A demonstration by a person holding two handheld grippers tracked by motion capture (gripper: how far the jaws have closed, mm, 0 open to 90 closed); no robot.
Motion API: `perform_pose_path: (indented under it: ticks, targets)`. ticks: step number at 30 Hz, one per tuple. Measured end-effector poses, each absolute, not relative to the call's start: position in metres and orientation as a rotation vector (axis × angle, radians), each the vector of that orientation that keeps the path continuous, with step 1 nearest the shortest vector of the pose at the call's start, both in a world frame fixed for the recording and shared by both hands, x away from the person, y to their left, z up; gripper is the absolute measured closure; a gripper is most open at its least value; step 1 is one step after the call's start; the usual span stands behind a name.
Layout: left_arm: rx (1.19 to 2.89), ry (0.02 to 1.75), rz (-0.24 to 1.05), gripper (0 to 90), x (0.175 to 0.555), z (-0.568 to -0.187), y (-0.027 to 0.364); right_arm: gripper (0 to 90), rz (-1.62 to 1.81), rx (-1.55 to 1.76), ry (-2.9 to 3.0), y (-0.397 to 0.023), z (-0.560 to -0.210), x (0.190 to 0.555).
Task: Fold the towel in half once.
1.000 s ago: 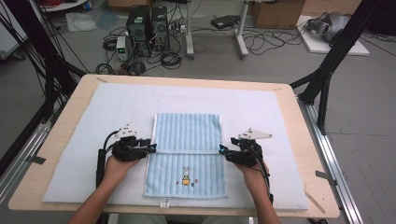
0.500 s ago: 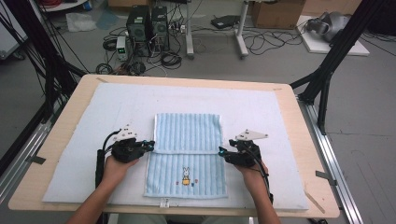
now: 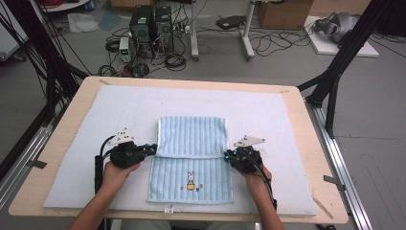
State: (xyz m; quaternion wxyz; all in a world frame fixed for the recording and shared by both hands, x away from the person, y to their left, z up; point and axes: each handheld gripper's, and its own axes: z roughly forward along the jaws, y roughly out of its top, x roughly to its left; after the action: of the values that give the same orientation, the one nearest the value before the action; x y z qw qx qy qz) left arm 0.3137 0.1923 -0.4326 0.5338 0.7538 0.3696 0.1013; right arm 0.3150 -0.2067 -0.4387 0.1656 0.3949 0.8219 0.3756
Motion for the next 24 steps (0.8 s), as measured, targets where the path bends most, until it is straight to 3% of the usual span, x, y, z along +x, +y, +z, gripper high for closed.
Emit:
perform_pose_path:
  ticks: [11,24]
  targets:
    - [1.748,0.867,0.217,89.1,0.299,-0.426,0.200,79.8,1.136,1.096,2.331,-0.212,-0.422,0.299]
    - [1.766,0.845,0.189,89.0,0.259,-0.426,0.208,79.8,1.168,1.046,2.370,-0.212,-0.416,0.251]
